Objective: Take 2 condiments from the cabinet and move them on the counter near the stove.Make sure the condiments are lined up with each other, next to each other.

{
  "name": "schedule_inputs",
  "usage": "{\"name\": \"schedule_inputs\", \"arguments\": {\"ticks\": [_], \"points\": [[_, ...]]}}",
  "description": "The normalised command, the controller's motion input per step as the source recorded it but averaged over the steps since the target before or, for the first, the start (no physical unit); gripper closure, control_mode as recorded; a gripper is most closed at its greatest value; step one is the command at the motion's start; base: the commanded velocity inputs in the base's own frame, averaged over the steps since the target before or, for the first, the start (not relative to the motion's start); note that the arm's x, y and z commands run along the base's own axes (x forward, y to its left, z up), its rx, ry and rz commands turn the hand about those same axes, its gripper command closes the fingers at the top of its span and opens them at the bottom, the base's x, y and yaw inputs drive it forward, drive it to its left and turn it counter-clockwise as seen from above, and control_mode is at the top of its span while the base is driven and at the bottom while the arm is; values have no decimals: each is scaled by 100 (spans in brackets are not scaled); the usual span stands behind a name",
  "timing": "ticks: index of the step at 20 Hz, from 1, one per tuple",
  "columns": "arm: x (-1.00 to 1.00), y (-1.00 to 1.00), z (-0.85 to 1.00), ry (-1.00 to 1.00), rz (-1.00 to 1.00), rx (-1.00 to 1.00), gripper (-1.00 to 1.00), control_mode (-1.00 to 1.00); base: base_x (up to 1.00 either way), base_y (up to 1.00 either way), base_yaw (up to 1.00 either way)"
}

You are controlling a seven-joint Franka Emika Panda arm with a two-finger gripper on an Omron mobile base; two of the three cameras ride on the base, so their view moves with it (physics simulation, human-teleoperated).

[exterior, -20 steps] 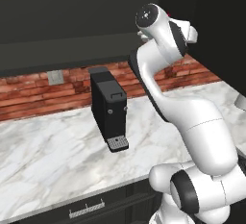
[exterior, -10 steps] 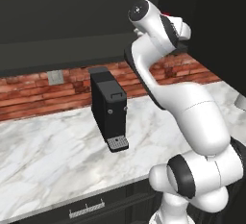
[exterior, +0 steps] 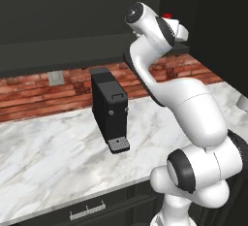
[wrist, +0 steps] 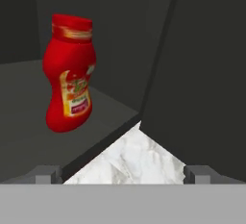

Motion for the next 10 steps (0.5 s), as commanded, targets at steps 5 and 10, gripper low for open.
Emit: {"name": "schedule_inputs", "arguments": {"ticks": [5,10], "points": [[11,-2,0,1,-3,0,-100,-100,0,0,0],[19,-1,0,0,-2,0,-100,-100,0,0,0]]}}
